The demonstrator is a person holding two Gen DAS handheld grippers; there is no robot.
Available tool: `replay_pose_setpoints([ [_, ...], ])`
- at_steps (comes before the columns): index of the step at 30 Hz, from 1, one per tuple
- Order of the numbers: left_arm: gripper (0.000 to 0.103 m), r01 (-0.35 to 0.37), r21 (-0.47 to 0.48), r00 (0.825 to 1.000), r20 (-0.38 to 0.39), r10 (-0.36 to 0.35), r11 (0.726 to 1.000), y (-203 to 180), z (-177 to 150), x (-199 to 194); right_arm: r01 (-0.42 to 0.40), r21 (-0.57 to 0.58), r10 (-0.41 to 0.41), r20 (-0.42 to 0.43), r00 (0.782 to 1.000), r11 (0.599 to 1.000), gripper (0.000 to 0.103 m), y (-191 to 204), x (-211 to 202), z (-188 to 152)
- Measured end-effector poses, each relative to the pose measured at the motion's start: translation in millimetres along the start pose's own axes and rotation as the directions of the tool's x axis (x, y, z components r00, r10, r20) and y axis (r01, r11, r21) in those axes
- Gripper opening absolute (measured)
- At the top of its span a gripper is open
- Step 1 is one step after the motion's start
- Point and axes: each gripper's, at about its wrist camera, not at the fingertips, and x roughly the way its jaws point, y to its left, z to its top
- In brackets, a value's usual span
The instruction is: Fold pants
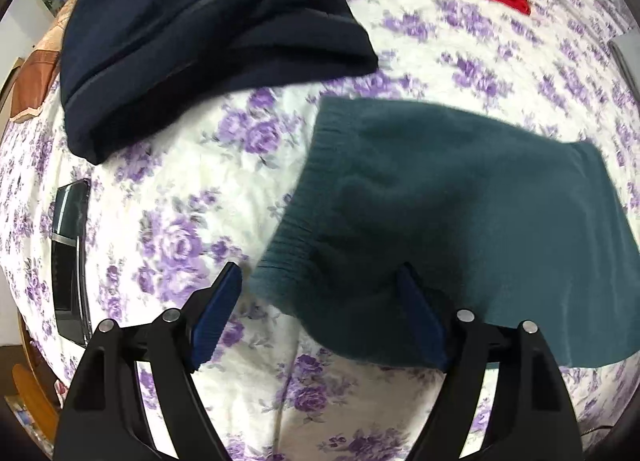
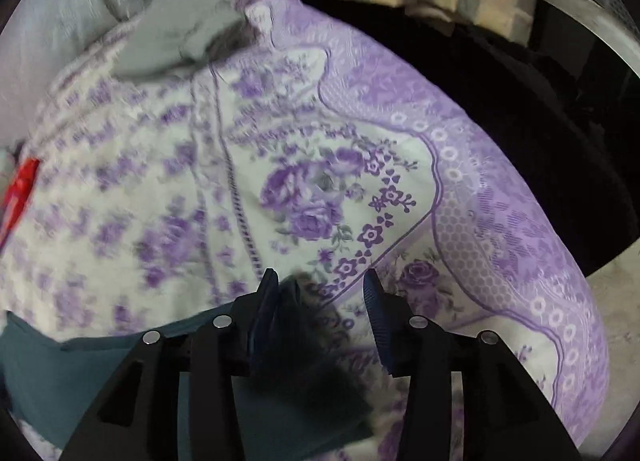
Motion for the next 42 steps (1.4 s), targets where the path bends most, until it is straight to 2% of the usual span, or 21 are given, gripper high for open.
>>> replay_pose_setpoints([
  [3,0.077,0.037,-0.014,0.999,0.015,-0.036,0.999,10.0,-0.6,-6.8,-0.101,-0.042,0.101,0.005,0.995,0.994,0.044,18.7,-19.6,-12.6],
  [5,0.077,0.043,-0.015,0.999,0.016,-0.043,0.999,11.4,-0.5,-6.5,-0.231,-0.079,0.23,-0.019,0.973,0.97,0.041,44.9,-26.0,-21.7],
  [6,0.077,0.035,-0.01,0.999,0.008,-0.035,0.999,10.7,-0.3,-4.5,-0.272,-0.108,0.269,-0.038,0.962,0.956,0.04,58.5,-27.3,-24.5],
  [10,0.077,0.046,-0.007,0.999,-0.003,-0.046,0.999,9.2,-0.3,-1.1,-0.406,-0.335,0.377,-0.15,0.914,0.851,0.04,144.9,-25.6,-45.2],
  [13,0.077,0.051,0.016,0.999,0.009,-0.051,0.999,4.5,-0.6,-6.0,-0.463,-0.416,0.407,-0.221,0.886,0.783,0.039,189.2,-20.2,-60.8],
  [15,0.077,0.053,0.018,0.998,0.014,-0.053,0.998,8.5,-2.0,-8.1,-0.466,-0.456,0.393,-0.251,0.885,0.758,0.039,207.7,-13.9,-68.6],
  [18,0.077,0.065,0.002,0.998,0.006,-0.065,0.998,-0.3,-8.3,-9.2,-0.453,-0.477,0.362,-0.275,0.891,0.753,0.038,216.6,-6.8,-70.8],
  [21,0.077,0.067,-0.001,0.998,-0.006,-0.067,0.998,6.1,-13.5,-6.2,-0.429,-0.512,0.327,-0.28,0.903,0.744,0.03,218.3,-2.9,-71.0],
  [25,0.077,0.067,0.007,0.998,-0.02,-0.067,0.998,7.0,-19.8,-1.0,-0.403,-0.566,0.302,-0.268,0.915,0.72,0.029,217.2,-3.7,-70.4],
  [30,0.077,0.067,0.023,0.998,-0.019,-0.067,0.997,0.0,-17.0,3.0,-0.408,-0.607,0.273,-0.305,0.912,0.682,0.029,217.1,0.7,-71.4],
  [32,0.077,0.068,0.02,0.997,-0.023,-0.067,0.998,-0.4,-14.8,4.7,-0.402,-0.63,0.259,-0.311,0.914,0.664,0.022,217.6,1.6,-75.2],
  [34,0.077,0.071,0.02,0.997,-0.027,-0.07,0.997,-0.2,-12.6,7.3,-0.405,-0.626,0.263,-0.311,0.913,0.666,0.007,216.3,0.9,-73.5],
  [38,0.077,0.076,0.015,0.997,-0.03,-0.075,0.997,0.2,-9.7,7.2,-0.397,-0.635,0.285,-0.277,0.918,0.663,0.004,214.1,-8.5,-68.3],
  [42,0.077,0.081,0.002,0.996,-0.026,-0.081,0.997,4.8,-8.0,8.9,-0.392,-0.592,0.318,-0.231,0.92,0.704,0.004,209.5,-13.0,-56.1],
])
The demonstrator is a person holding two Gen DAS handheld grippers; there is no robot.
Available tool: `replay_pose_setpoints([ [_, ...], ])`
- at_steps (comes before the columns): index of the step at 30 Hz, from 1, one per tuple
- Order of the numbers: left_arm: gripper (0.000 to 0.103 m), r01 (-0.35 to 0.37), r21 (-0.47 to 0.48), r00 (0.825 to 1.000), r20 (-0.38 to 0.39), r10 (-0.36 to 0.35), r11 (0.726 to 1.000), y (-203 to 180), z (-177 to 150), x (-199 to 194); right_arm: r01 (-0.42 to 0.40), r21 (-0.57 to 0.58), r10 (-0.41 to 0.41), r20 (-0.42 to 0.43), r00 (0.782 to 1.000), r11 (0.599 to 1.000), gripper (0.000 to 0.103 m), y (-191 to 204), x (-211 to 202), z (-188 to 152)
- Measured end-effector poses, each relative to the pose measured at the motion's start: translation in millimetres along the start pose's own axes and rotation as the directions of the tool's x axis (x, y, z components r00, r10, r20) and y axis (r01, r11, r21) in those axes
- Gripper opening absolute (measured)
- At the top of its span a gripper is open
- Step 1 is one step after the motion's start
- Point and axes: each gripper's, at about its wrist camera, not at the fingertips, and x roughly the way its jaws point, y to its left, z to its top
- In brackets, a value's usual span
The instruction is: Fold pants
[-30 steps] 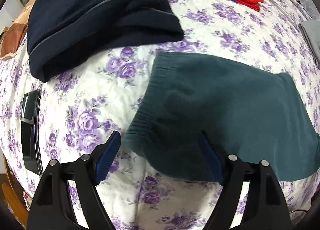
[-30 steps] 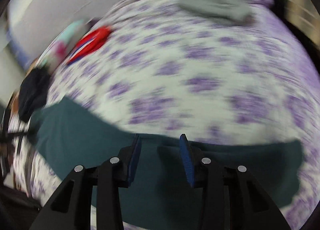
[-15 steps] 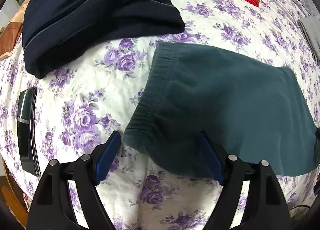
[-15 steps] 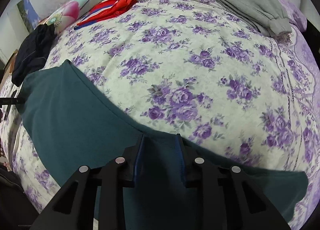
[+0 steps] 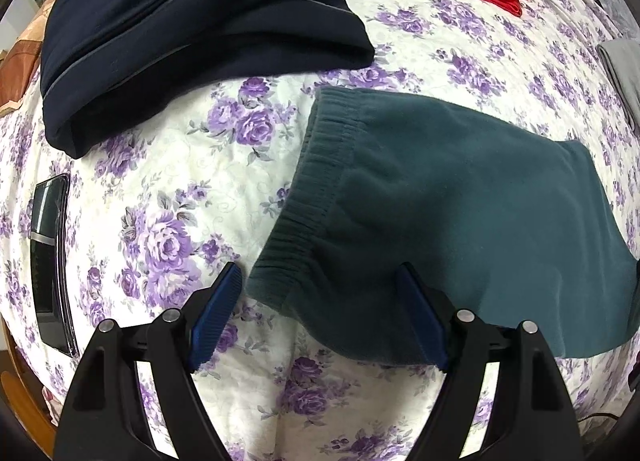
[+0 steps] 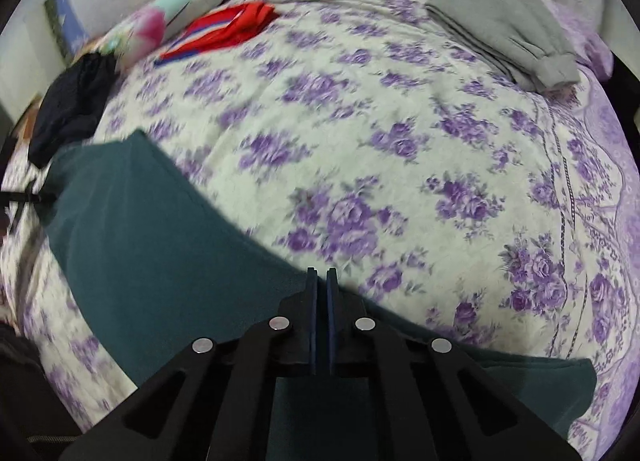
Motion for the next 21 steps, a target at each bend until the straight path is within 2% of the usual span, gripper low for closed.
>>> replay_pose_setpoints([
  [4,0.077,0.004,-0.006,1.0,-0.002,-0.004,1.0,3.8,1.8,1.0,0.048,0.004,-0.048,-0.035,0.998,0.999,0.005,2.3,25.2,-6.0],
  [6,0.077,0.005,-0.005,1.0,0.003,-0.005,1.0,6.1,1.6,-2.4,0.06,0.005,-0.06,-0.019,0.998,0.998,0.008,2.9,27.2,-7.1],
  [7,0.077,0.005,-0.005,1.0,0.009,-0.005,1.0,8.3,1.7,-5.6,0.063,0.01,-0.063,-0.019,0.998,0.998,0.017,1.8,25.1,-6.4],
  [9,0.077,0.003,-0.017,1.0,0.03,-0.003,1.0,16.9,1.9,-12.6,0.092,0.03,-0.092,-0.009,0.996,0.995,0.03,-2.6,15.3,-6.7],
  [10,0.077,0.005,-0.029,0.999,0.038,-0.004,1.0,22.9,1.9,-15.6,0.099,0.057,-0.1,0.006,0.995,0.993,0.03,-8.3,5.4,-8.3],
  [14,0.077,0.035,-0.078,0.999,0.032,-0.032,0.996,42.4,0.2,-15.0,0.033,0.193,-0.042,0.044,0.998,0.981,0.032,-27.8,-18.3,-22.6],
  [16,0.077,0.04,-0.09,0.999,0.017,-0.039,0.995,44.4,-0.5,-9.0,-0.026,0.281,0.014,0.045,0.999,0.959,0.039,-37.5,-23.2,-35.9],
  [18,0.076,0.044,-0.102,0.999,0.005,-0.043,0.994,39.7,-1.3,-4.7,-0.053,0.354,0.041,0.043,0.998,0.934,0.042,-44.0,-26.3,-48.5],
  [20,0.072,0.033,-0.104,0.999,0.006,-0.033,0.994,37.9,0.2,-3.0,-0.095,0.446,0.075,0.063,0.995,0.89,0.048,-53.7,-31.8,-61.9],
  [21,0.068,0.013,-0.097,1.0,-0.003,-0.014,0.995,34.8,0.7,-2.8,-0.13,0.507,0.103,0.08,0.991,0.852,0.048,-60.1,-35.6,-71.0],
])
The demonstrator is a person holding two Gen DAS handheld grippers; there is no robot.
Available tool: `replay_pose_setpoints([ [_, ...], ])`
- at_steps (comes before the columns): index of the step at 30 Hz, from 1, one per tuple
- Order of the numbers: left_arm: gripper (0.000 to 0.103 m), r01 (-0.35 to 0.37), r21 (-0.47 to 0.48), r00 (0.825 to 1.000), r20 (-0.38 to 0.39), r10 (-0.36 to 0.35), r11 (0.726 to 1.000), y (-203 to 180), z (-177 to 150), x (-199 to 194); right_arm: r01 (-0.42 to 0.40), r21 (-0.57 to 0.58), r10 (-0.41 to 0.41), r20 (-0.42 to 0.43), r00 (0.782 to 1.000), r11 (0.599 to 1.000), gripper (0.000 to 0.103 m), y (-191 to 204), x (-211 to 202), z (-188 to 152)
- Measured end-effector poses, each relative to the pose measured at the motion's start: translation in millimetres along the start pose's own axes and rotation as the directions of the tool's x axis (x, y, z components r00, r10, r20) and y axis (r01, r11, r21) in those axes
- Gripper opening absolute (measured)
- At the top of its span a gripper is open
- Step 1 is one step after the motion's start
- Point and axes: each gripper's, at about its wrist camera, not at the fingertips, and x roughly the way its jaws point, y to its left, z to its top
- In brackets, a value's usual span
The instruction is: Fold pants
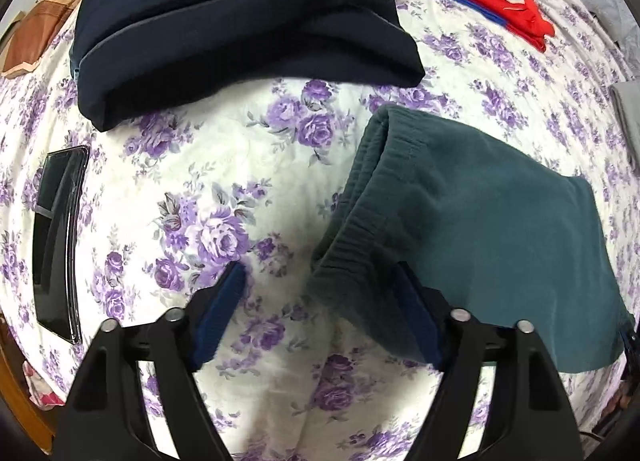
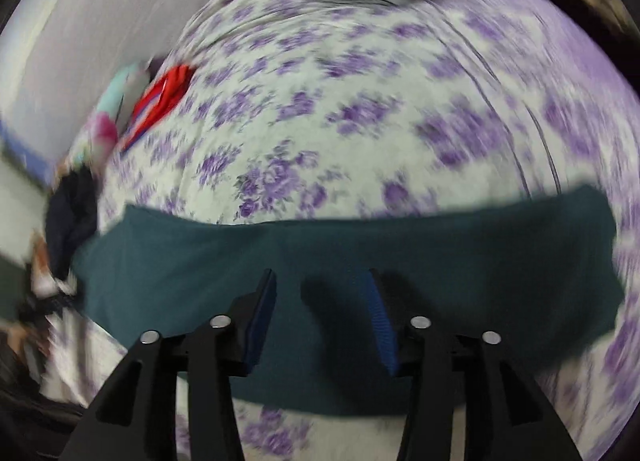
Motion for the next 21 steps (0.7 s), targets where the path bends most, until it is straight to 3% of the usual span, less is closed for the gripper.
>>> replay_pose_setpoints([
  [2,0.061,-0.017,0.02,1.0,-0.002,0.017,1.0,-4.7,0.6,-3.3,-0.043,0.079,0.043,0.002,0.999,0.996,0.049,-10.9,-9.4,-7.2],
  [4,0.056,0.012,0.036,1.0,0.003,-0.013,0.999,-11.4,2.2,-8.6,-0.055,0.126,0.052,0.029,0.998,0.99,0.059,-22.4,-25.5,-15.3],
  [6,0.056,0.02,0.042,1.0,0.005,-0.021,0.999,-17.6,0.7,-11.1,-0.036,0.173,0.025,0.068,0.997,0.984,0.065,-35.8,-42.1,-23.2],
  [9,0.056,0.046,0.052,0.999,0.0,-0.046,0.998,-22.8,-4.4,-13.4,-0.001,0.287,-0.033,0.113,0.993,0.958,0.066,-67.8,-65.0,-37.1],
  [11,0.056,0.061,0.069,0.998,-0.006,-0.06,0.996,-28.2,-9.4,-12.5,0.043,0.4,-0.105,0.134,0.985,0.916,0.066,-97.4,-79.0,-52.0],
  [14,0.056,0.031,0.105,1.0,-0.011,-0.03,0.994,-40.1,-15.4,-7.5,0.015,0.537,-0.122,0.164,0.979,0.844,0.066,-129.5,-85.7,-69.6],
  [16,0.056,0.006,0.125,1.0,0.008,-0.007,0.992,-50.0,-17.4,-7.4,-0.029,0.581,-0.101,0.191,0.976,0.814,0.066,-141.1,-82.0,-74.6],
  [21,0.057,-0.009,0.175,0.998,0.055,-0.001,0.985,-72.3,-16.4,-19.3,-0.051,0.587,-0.114,0.24,0.964,0.808,0.067,-144.8,-65.3,-57.2],
])
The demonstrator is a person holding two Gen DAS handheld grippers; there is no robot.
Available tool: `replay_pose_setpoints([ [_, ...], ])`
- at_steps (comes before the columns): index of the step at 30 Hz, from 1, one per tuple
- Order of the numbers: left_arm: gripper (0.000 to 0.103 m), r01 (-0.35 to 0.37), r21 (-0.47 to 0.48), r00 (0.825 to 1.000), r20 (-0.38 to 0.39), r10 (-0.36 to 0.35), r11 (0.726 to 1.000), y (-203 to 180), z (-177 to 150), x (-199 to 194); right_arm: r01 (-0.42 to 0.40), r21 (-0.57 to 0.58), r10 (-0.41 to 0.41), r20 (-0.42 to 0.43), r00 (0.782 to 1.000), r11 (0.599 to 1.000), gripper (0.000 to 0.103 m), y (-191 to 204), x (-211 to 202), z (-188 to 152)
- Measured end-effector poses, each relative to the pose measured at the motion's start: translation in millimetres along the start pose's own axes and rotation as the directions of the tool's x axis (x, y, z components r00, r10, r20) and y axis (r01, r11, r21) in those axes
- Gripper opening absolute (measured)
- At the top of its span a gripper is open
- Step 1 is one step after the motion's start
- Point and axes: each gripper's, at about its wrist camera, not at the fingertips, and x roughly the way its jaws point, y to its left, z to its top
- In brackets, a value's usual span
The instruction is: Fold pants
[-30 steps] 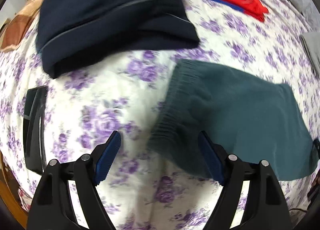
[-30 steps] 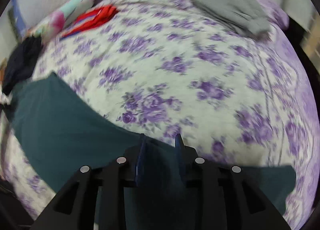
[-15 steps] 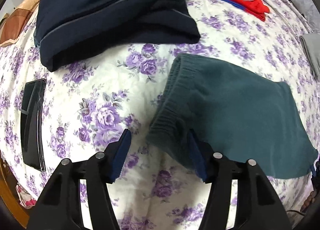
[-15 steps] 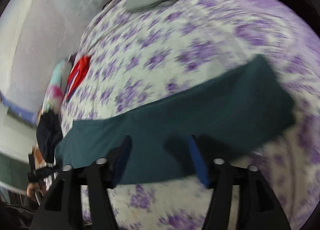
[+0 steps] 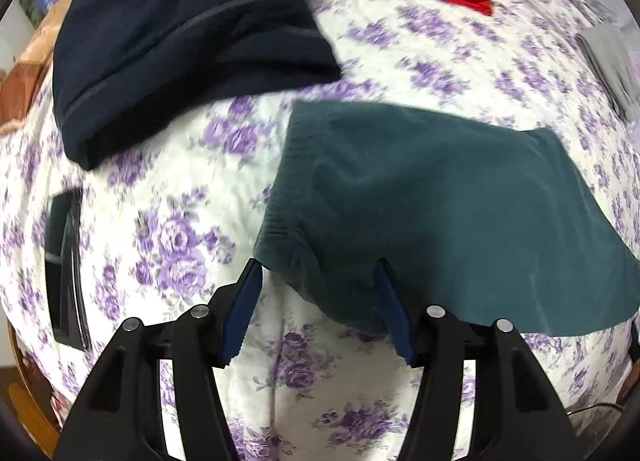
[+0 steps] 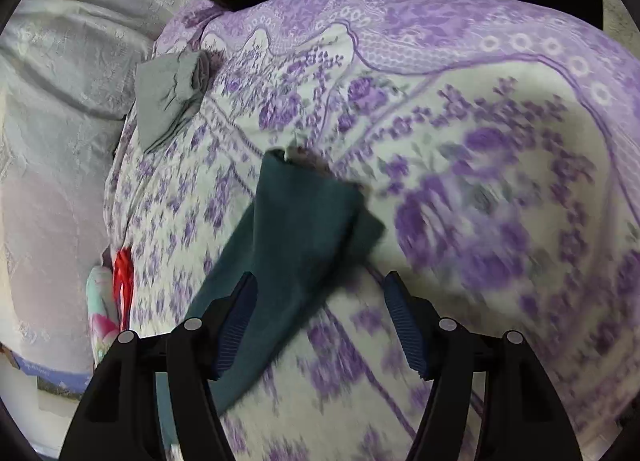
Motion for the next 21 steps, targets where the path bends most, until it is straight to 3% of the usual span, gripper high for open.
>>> replay_pose_setpoints([
  [1,0.057,0.002,0.016,1.0,0.011,-0.002,1.0,-3.5,1.3,-3.9,0.002,-0.005,-0.002,0.015,1.0,1.0,0.063,4.2,6.9,3.5],
  [2,0.057,0.002,0.03,1.0,0.022,-0.002,1.0,-7.0,2.7,-7.2,0.019,-0.015,-0.019,0.019,1.0,1.0,0.053,8.3,12.7,6.2],
  [3,0.058,0.005,0.045,0.999,0.037,-0.007,0.999,-10.2,2.9,-11.8,0.052,-0.028,-0.051,0.017,0.999,0.998,0.021,12.8,20.5,9.4],
  [4,0.061,0.013,0.054,0.999,0.048,-0.015,0.998,-14.6,3.0,-13.8,0.06,-0.023,-0.059,0.01,0.998,0.998,0.005,12.6,21.6,12.7],
  [6,0.063,0.033,0.066,0.998,0.053,-0.037,0.997,-19.7,3.9,-13.2,0.067,-0.006,-0.067,0.042,0.997,0.998,0.005,22.2,16.2,16.0],
  [8,0.063,0.051,0.079,0.998,0.043,-0.054,0.996,-19.9,1.5,-10.5,0.044,-0.064,-0.038,0.081,0.996,0.997,0.005,46.4,4.2,13.3],
  [11,0.063,0.073,0.081,0.997,0.026,-0.075,0.994,-27.1,-0.7,-2.7,-0.085,-0.231,0.096,0.035,0.995,0.969,0.005,112.0,-8.0,-2.9],
  [14,0.063,0.094,0.073,0.995,0.014,-0.095,0.993,-22.3,-5.4,-2.3,-0.201,-0.412,0.183,-0.084,0.98,0.889,0.005,180.5,0.2,-36.6],
  [16,0.063,0.102,0.073,0.995,0.014,-0.103,0.992,-20.9,-6.3,-2.4,-0.29,-0.474,0.221,-0.198,0.955,0.831,0.005,219.2,19.7,-66.8],
  [18,0.063,0.108,0.073,0.994,0.016,-0.109,0.992,-18.8,-6.7,-2.2,-0.344,-0.517,0.213,-0.296,0.931,0.784,0.005,248.4,44.5,-99.5],
  [21,0.063,0.11,0.057,0.994,0.01,-0.111,0.992,-12.2,-7.4,-0.4,-0.385,-0.596,0.136,-0.419,0.898,0.705,0.009,284.1,91.8,-160.6],
])
